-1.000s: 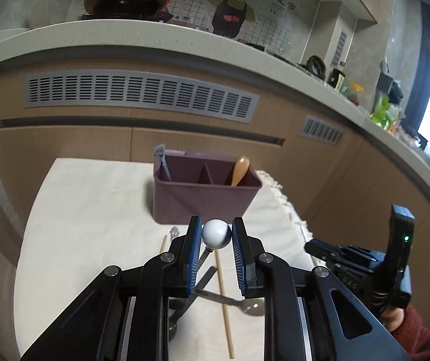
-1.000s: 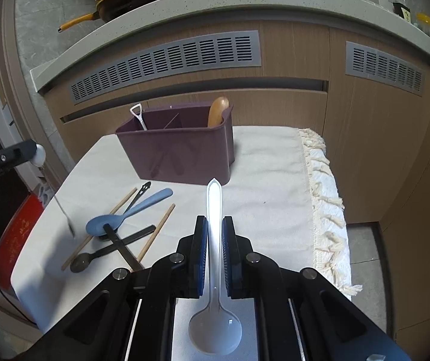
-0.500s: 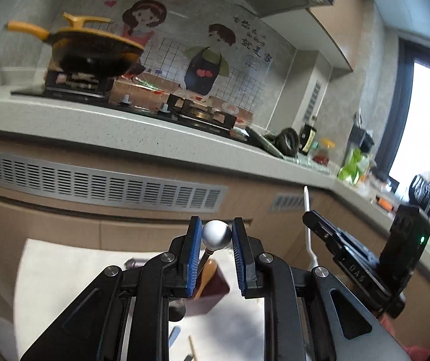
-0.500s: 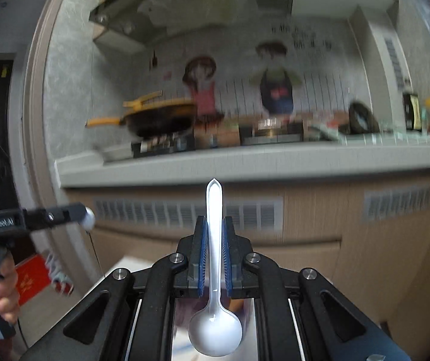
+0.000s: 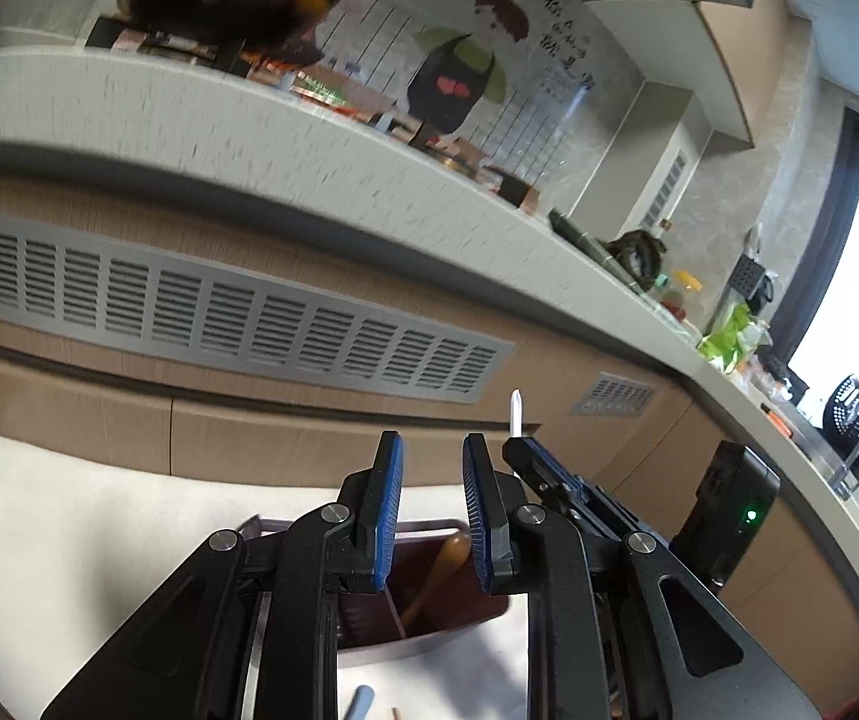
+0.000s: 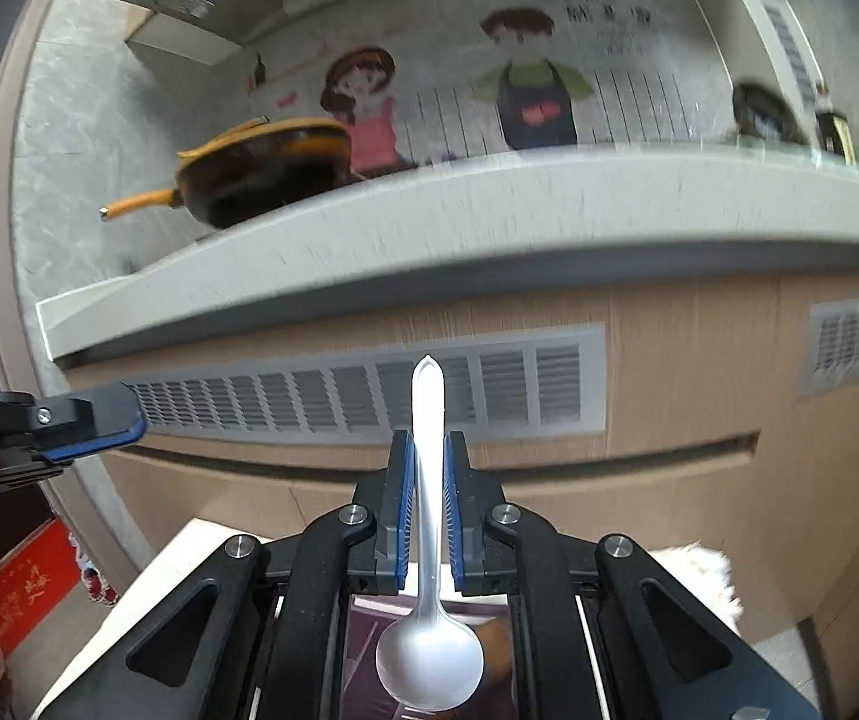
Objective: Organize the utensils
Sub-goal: 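Lift the white spoon and metal scoop into the purple caddy and release both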
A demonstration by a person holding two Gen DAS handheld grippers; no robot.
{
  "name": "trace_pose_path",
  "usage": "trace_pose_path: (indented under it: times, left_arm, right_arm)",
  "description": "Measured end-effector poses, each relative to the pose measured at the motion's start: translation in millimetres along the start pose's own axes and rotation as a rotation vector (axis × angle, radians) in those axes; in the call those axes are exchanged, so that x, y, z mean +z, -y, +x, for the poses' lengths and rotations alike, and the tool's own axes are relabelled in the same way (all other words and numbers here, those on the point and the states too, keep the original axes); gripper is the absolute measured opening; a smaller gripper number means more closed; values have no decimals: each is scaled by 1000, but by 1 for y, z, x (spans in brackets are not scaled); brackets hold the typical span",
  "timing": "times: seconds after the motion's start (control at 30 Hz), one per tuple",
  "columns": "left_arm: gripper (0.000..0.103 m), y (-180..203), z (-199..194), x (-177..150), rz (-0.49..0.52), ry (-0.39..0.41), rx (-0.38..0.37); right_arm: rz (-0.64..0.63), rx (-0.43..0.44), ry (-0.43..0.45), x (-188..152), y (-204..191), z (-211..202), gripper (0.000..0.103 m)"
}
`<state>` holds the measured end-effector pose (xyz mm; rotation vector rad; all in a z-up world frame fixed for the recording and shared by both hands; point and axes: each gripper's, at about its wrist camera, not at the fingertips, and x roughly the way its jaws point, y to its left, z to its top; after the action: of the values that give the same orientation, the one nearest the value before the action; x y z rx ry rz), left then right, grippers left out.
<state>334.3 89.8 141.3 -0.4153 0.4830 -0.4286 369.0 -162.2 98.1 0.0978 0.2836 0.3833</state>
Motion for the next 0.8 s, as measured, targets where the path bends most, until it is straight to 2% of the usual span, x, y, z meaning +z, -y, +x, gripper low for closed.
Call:
trace_pose_path:
  times: [0.23,0.33,0.43,0.5,0.57,0.6,0.7,0.8]
  left_arm:
    - [21,-19,14,-19,-47,-22,37]
    - [21,-22,13,-34,-28,-21,98]
    - [21,-21,6,-52,17,-20,161]
    - [21,-20,1,-62,32,-36,182]
    - [21,-22,-6,-70,33,-54,197]
    - [21,-23,-9,-74,30,-62,206]
    - [21,-27,-25,-93,36,-91,259]
    - [21,-35,-40,-114,26,-121,303]
  right_arm:
    - [16,6,-38,-24,8,30,10]
    - [-2,32,-101,-36,12,34,11]
    - [0,38,-92,-42,17,19,12]
    - [-9,48,-77,-43,21,2,18]
    - [-40,23,-76,-43,20,-14,24]
    - [-59,5,-81,-44,19,-22,25]
    - [-113,-4,-132,-48,15,-43,25]
    - [-163,14,-202,-58,7,-58,33]
